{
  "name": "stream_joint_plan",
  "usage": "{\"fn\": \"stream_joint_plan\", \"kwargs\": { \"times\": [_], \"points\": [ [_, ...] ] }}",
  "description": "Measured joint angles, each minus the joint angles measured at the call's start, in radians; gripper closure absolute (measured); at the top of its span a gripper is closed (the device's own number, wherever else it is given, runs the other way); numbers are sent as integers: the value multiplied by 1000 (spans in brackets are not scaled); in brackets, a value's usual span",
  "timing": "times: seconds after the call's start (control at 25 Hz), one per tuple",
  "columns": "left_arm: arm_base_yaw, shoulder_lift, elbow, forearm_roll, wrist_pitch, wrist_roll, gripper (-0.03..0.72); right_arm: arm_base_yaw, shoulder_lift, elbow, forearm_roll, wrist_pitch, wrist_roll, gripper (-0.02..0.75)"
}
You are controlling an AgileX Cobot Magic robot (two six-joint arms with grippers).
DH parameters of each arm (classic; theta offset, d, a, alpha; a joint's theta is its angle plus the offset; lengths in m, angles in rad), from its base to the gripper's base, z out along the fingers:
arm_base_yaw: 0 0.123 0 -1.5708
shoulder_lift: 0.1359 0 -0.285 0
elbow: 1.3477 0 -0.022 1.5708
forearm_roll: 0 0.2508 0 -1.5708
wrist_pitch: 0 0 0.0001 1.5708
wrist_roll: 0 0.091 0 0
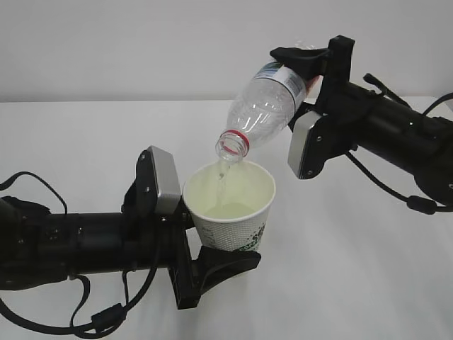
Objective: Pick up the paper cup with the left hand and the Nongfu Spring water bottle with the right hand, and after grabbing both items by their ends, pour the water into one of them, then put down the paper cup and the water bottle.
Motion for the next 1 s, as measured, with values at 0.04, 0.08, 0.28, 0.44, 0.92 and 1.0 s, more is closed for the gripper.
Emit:
{"fn": "stream_joint_plan", "kwargs": {
  "times": [0.04, 0.08, 0.28, 0.44, 0.92, 1.0],
  "points": [
    [0, 0, 0, 0, 0, 0, 130, 0, -5, 0, 4, -2, -2, 207],
    [0, 0, 0, 0, 0, 0, 130, 0, -5, 0, 6, -6, -2, 207],
    [0, 0, 0, 0, 2, 0, 130, 0, -5, 0, 8, -8, -2, 207],
    [0, 0, 0, 0, 2, 0, 130, 0, -5, 0, 8, -8, -2, 207],
    [0, 0, 0, 0, 5, 0, 130, 0, -5, 0, 8, -10, -2, 207],
    [0, 0, 0, 0, 5, 0, 130, 0, -5, 0, 9, -10, -2, 207]
  ]
}}
